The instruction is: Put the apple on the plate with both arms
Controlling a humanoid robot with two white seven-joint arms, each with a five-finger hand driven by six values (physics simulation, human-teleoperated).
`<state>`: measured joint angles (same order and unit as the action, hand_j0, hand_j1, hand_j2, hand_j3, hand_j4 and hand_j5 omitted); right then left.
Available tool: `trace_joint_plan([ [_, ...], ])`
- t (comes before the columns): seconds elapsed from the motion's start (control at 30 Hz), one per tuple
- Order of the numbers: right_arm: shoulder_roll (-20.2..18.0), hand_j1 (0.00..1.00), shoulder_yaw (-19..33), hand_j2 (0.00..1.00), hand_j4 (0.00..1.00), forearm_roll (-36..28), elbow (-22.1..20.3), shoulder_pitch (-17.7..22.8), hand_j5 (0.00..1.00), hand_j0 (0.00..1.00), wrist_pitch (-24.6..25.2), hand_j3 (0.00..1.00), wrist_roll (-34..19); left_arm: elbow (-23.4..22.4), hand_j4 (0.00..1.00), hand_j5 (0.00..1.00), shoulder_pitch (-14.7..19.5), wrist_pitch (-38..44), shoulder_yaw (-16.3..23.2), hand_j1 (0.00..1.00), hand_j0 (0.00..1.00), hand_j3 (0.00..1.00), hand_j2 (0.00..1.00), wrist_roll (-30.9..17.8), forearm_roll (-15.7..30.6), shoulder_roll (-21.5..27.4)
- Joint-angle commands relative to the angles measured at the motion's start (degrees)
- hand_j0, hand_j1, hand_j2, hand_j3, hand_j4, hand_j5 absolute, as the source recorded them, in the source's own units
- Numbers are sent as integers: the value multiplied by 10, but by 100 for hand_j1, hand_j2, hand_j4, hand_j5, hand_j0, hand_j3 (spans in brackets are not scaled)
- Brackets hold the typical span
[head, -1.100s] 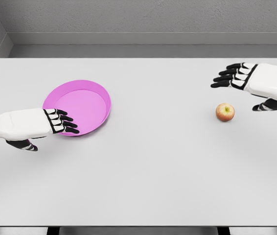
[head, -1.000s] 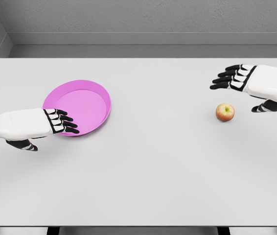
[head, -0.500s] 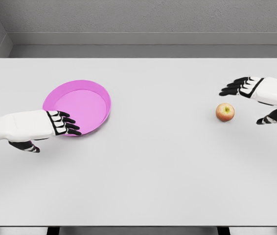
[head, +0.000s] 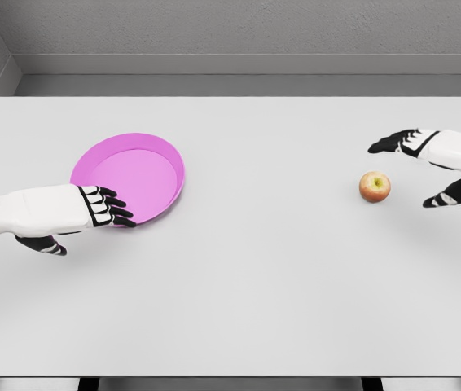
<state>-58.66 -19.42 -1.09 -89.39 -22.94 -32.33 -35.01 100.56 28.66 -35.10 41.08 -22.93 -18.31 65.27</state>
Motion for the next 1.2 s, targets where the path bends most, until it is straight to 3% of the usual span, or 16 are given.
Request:
trace_joint_plan([
  [0.0,14,100,-21,100,100,-2,3,-2,100,100,38,100,0,-1,100,100,0,1,0,100,100,100,100,-2,3,-2],
  [0.1,33,100,-52,100,100,3,47,-32,100,100,43,100,0,-2,100,100,1,1,0,100,100,100,100,-7,3,-7],
  [0.23,49,100,-77,100,100,32,55,-54,100,100,46,100,0,-2,100,100,1,1,0,100,100,100,100,-7,3,-7],
  [0.33,74,100,-115,100,100,40,96,-81,100,100,44,100,0,-2,100,100,1,1,1,100,100,100,100,-7,3,-7],
  [0.77,76,100,-128,100,100,50,98,-87,100,100,45,100,0,-2,100,100,1,1,2,100,100,100,100,-8,3,-9],
  [1.17,100,100,-140,100,100,63,160,-99,100,100,37,100,0,-2,100,100,2,1,7,100,100,100,100,-8,3,-9],
])
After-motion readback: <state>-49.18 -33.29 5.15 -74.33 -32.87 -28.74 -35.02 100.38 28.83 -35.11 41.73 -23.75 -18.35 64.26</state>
